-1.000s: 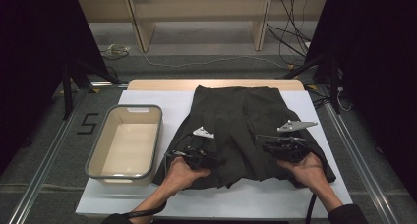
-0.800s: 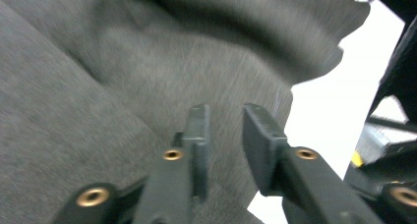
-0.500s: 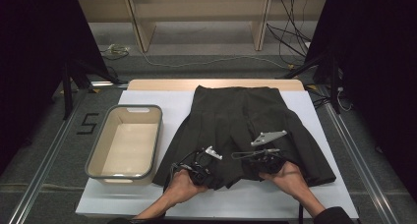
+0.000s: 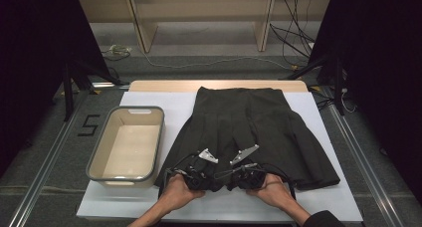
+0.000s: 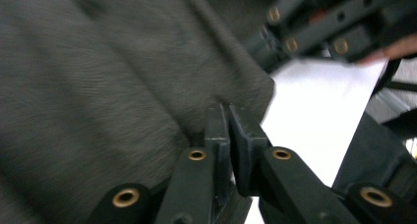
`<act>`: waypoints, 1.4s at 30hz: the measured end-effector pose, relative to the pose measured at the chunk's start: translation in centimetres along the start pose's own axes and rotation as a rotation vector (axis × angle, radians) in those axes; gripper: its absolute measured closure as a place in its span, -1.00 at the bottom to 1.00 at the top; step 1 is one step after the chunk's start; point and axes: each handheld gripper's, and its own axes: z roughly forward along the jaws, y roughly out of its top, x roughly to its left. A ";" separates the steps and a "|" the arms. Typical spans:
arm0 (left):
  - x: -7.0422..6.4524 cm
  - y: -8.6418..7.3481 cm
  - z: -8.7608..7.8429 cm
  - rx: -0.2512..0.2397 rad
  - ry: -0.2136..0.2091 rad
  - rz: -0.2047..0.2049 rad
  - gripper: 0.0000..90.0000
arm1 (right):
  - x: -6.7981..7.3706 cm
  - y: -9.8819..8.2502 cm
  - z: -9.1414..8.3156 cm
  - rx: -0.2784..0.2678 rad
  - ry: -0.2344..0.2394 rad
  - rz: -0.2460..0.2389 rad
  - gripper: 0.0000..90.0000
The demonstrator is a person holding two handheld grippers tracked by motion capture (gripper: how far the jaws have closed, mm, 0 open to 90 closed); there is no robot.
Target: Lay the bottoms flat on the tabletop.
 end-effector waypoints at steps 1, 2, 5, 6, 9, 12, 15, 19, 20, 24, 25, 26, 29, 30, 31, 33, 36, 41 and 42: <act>0.2 -0.1 -0.5 -0.019 0.010 -0.011 0.84 | 0.1 0.1 -0.2 -0.006 0.001 0.000 1.00; 0.5 -0.2 -0.9 -0.037 0.016 -0.026 0.81 | 0.0 0.1 -0.4 -0.012 -0.011 -0.010 1.00; 1.3 -0.6 -2.0 -0.068 0.036 -0.050 0.65 | -1.1 0.1 -1.9 -0.072 -0.024 0.028 1.00; 1.5 -0.7 -2.2 -0.072 0.045 -0.060 0.53 | -1.6 0.0 -2.8 -0.108 -0.033 0.043 0.95; 1.4 -0.5 -2.7 -0.089 0.071 -0.076 0.19 | -2.4 -0.2 -5.5 -0.195 -0.129 0.067 0.52; 0.8 -0.2 -2.9 -0.100 0.083 -0.056 0.08 | -3.6 -0.6 -7.0 -0.243 -0.171 0.107 0.43; 0.3 0.3 -3.5 -0.115 0.101 -0.037 -0.01 | -4.6 -1.1 -6.9 -0.215 -0.194 0.133 0.31; 0.6 0.4 -3.8 -0.138 0.092 -0.068 -0.05 | -5.0 -1.3 -6.3 -0.161 -0.199 0.149 0.18; 0.6 0.4 -3.6 -0.131 0.095 -0.075 -0.05 | -5.0 -1.2 -6.2 -0.148 -0.207 0.162 0.15; 1.2 0.1 -2.2 -0.058 0.106 -0.105 -0.08 | -5.6 -1.2 -5.3 -0.125 -0.207 0.189 0.18; 1.5 -0.1 -1.7 -0.037 0.095 -0.113 -0.05 | -5.7 -1.3 -5.0 -0.116 -0.187 0.197 0.27; 1.7 -0.2 -1.2 -0.024 0.078 -0.122 -0.01 | -5.7 -1.4 -4.7 -0.104 -0.170 0.200 0.34; 1.6 -0.4 0.2 0.015 0.024 -0.132 0.41 | -5.5 -1.4 -4.4 -0.081 -0.153 0.199 0.65; 1.5 -0.4 0.6 0.030 0.025 -0.121 0.56 | -5.5 -1.4 -4.4 -0.074 -0.156 0.197 0.73; 1.3 -0.3 1.0 0.040 0.030 -0.115 0.68 | -5.5 -1.4 -4.4 -0.072 -0.154 0.198 0.80; 1.1 -0.2 1.7 0.055 0.033 -0.092 0.93 | -5.5 -1.5 -4.3 -0.068 -0.143 0.197 0.91; 1.1 0.1 2.6 0.064 0.020 -0.087 0.96 | -5.2 -1.5 -4.1 -0.055 -0.145 0.185 0.96; 0.1 0.5 3.0 0.042 0.001 -0.075 0.97 | -4.7 -1.4 -3.9 -0.033 -0.143 0.160 0.98; 0.1 0.6 3.0 0.032 -0.006 -0.086 0.96 | -4.7 -1.4 -3.9 -0.031 -0.143 0.161 0.97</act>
